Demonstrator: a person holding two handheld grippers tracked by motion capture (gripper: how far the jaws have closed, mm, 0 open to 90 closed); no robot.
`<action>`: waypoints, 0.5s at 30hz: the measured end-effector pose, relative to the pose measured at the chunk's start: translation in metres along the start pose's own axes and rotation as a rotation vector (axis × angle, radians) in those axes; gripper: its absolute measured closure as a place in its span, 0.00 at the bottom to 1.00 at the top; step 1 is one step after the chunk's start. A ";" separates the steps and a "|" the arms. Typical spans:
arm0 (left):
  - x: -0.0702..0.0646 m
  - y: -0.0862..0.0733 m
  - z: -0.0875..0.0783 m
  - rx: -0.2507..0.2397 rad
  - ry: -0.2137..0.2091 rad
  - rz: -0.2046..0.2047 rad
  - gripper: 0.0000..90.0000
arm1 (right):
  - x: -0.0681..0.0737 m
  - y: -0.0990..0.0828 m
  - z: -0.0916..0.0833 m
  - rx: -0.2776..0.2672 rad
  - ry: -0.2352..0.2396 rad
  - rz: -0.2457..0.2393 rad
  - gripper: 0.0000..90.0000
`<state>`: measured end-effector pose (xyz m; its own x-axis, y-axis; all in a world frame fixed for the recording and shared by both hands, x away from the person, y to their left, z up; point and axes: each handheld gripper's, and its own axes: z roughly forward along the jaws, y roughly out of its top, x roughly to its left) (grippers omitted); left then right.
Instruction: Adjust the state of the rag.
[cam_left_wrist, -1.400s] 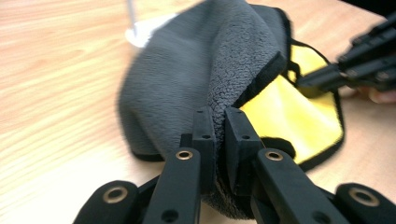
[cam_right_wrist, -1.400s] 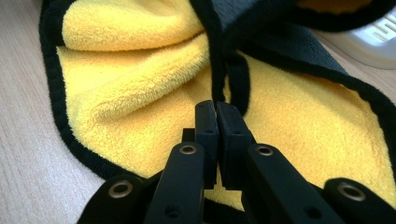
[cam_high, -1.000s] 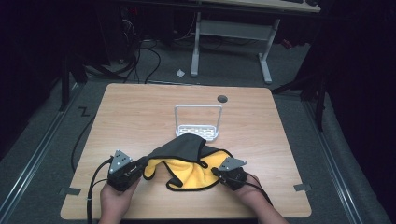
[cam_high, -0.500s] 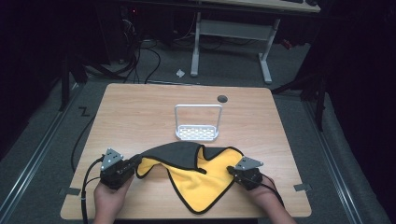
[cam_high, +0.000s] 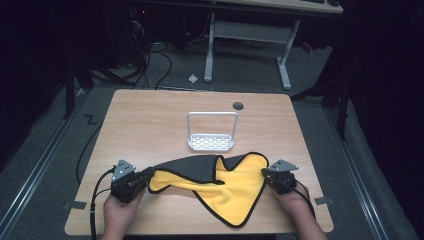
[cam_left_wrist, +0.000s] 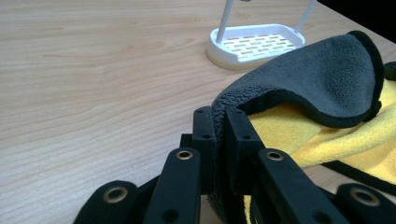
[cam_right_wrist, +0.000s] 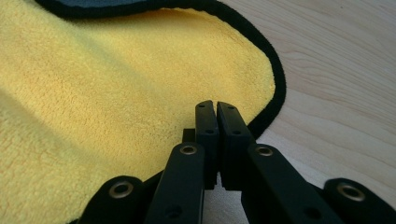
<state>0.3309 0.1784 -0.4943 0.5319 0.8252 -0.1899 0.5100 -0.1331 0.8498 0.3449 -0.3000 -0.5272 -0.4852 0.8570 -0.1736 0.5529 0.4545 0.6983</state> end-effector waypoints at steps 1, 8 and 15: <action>0.000 0.000 0.000 0.000 -0.003 0.000 0.93 | 0.002 0.001 -0.001 0.003 -0.013 -0.004 0.98; -0.003 0.001 -0.001 -0.011 -0.009 0.007 0.92 | 0.050 0.016 -0.030 -0.118 0.107 -0.075 0.97; -0.008 0.004 -0.005 -0.017 -0.044 0.007 0.93 | 0.093 0.015 -0.022 -0.041 0.235 -0.175 0.97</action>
<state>0.3256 0.1738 -0.4872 0.5651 0.7992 -0.2048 0.4946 -0.1295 0.8594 0.2935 -0.2189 -0.5179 -0.7171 0.6843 -0.1319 0.4213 0.5764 0.7001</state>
